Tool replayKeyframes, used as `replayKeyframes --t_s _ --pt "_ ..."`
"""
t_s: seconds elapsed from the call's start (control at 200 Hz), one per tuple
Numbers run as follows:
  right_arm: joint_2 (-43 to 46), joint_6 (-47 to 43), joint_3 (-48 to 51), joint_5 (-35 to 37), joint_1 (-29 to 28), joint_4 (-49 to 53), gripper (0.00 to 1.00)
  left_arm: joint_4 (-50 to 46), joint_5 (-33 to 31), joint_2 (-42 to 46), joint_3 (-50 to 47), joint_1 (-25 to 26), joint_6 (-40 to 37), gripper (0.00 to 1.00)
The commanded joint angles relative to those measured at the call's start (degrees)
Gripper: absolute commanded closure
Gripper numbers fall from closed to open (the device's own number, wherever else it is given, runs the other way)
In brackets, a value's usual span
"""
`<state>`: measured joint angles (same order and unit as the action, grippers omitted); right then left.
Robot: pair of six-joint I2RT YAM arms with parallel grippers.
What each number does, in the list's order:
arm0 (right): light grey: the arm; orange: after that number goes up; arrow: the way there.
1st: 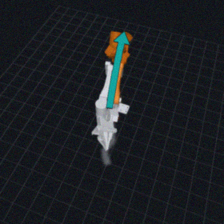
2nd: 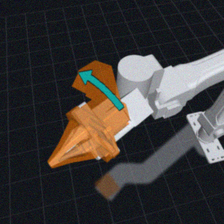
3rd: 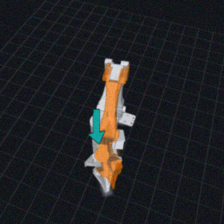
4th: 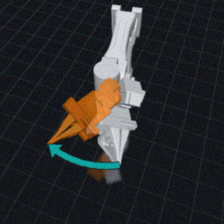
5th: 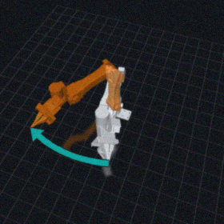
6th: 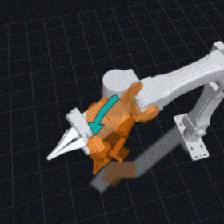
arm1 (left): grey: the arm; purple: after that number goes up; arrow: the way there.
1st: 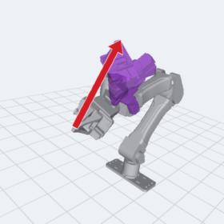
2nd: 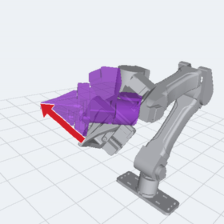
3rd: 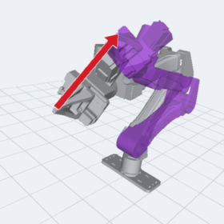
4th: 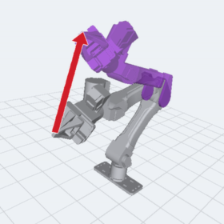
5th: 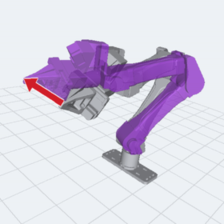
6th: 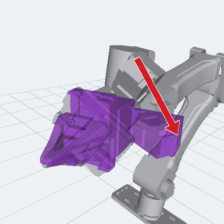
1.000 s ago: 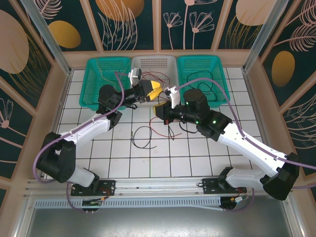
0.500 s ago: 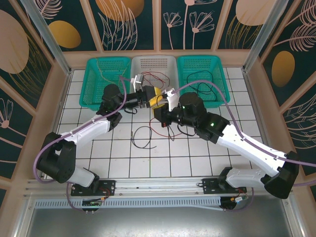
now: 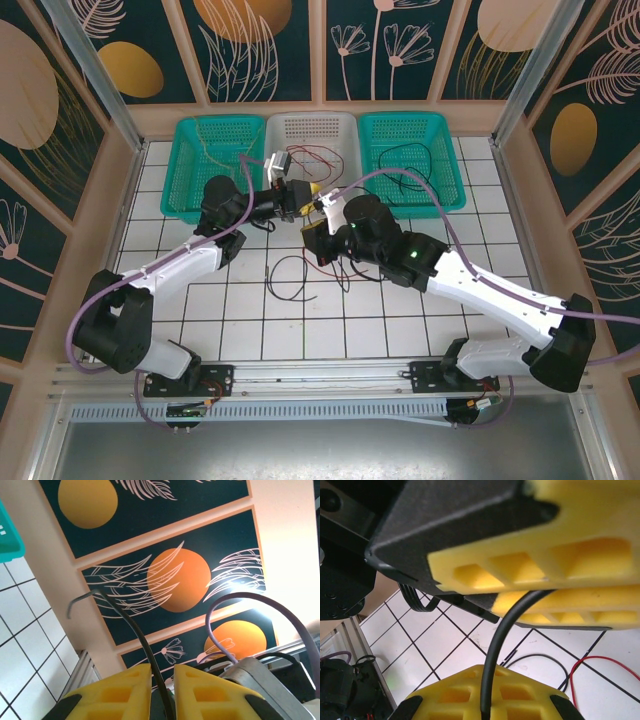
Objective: Untangle the cables
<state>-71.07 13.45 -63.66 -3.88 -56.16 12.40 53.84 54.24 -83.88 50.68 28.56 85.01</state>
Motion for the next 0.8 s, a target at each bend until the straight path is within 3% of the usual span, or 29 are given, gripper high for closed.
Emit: replayKeyframes --t_s 0.0,0.165,0.245,0.345,0.465,0.626,0.706,0.796 --pt "1.50 0.52 0.24 1.24 -0.35 -1.86 1.00 4.87 1.44 0.20 0.80 0.10 0.81 0.81" --pt "1.51 1.09 0.23 0.89 -0.32 -1.85 1.00 5.89 0.98 0.20 1.17 0.09 0.50 1.00" --pt "1.84 1.86 0.63 0.97 -0.29 -2.48 1.00 5.93 -0.93 0.98 1.64 0.01 -1.43 1.00" --pt "3.13 4.47 2.59 0.66 -0.09 -5.49 0.91 1.96 -9.04 4.70 1.84 -0.08 -7.54 1.00" --pt "5.14 9.97 6.92 -1.05 0.00 -11.45 0.66 1.68 -19.03 10.10 2.08 -0.08 -14.56 1.00" --pt "7.94 18.16 12.04 -4.86 0.04 -21.23 0.59 -1.02 -37.45 18.50 -1.09 0.01 -24.65 1.00" --pt "7.78 19.76 12.06 -6.65 0.05 -23.13 0.59 -3.29 -39.56 19.23 0.04 0.01 -27.31 1.00" --pt "8.64 18.71 10.44 -3.86 0.24 -19.94 0.57 -7.95 -37.03 18.13 4.37 0.01 -29.28 1.00"
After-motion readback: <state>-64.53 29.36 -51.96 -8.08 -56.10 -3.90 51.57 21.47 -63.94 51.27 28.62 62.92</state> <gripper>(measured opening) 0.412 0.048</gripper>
